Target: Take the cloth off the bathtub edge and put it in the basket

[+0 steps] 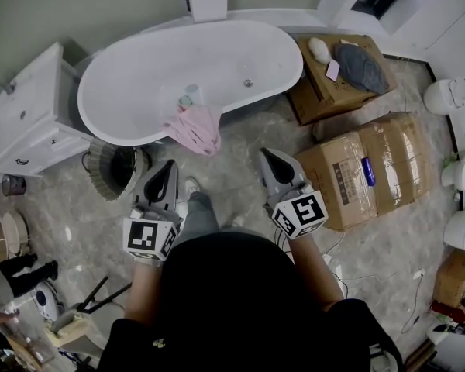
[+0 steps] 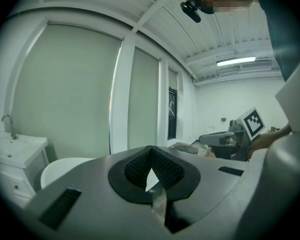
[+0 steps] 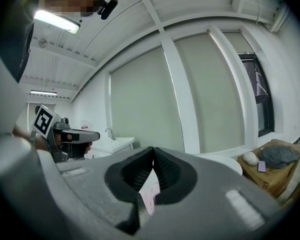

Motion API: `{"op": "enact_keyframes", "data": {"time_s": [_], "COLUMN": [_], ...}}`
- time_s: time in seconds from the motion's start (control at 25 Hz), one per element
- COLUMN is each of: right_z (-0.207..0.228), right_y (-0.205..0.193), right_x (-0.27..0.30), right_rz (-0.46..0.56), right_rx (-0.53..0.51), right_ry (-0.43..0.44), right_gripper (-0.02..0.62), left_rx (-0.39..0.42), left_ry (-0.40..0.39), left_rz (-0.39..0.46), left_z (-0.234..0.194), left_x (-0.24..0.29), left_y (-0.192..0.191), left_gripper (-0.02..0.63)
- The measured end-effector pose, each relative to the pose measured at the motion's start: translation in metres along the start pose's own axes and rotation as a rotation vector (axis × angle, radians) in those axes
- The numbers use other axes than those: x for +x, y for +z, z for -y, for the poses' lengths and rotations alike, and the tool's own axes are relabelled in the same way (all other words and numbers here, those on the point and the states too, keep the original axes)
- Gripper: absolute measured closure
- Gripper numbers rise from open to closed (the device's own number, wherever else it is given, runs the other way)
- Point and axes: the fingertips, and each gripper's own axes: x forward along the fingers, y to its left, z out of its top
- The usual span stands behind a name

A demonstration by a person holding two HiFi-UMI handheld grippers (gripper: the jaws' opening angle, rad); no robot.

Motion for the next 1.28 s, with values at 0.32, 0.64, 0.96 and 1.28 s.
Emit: {"op": "enact_keyframes", "data": {"time_s": [0.32, 0.64, 0.96, 1.28], "right_z": [-0.009, -0.029, -0.048, -0.062], "right_y": [0.003, 0.014, 0.021, 0.021], "right_x": [0.101, 0.206, 0.29, 0.34], "right_rz": [-0.05, -0.068, -0.088, -0.123], "right_rx": [0.004, -0.019, -0.045, -0.059], "right_ry": [0.029, 0.052, 0.067, 0.137], "right_gripper": [0.598, 0.598, 0.598, 0.597], "left_rx": [-0.07, -0.065, -0.065, -0.095], "left_ry": [0.027, 0.032, 0.019, 0.081], "left_rz": [-0.006, -0.019, -0.024, -0.033], "left_z": [-0.095, -0.191, -0.262, -0.298], "left_x": [0.035, 0.063, 0.079, 0.08], "left_y": [-0.005, -0.008, -0.013, -0.016], "left_gripper": [0.6, 0.6, 0.6, 0.6]}}
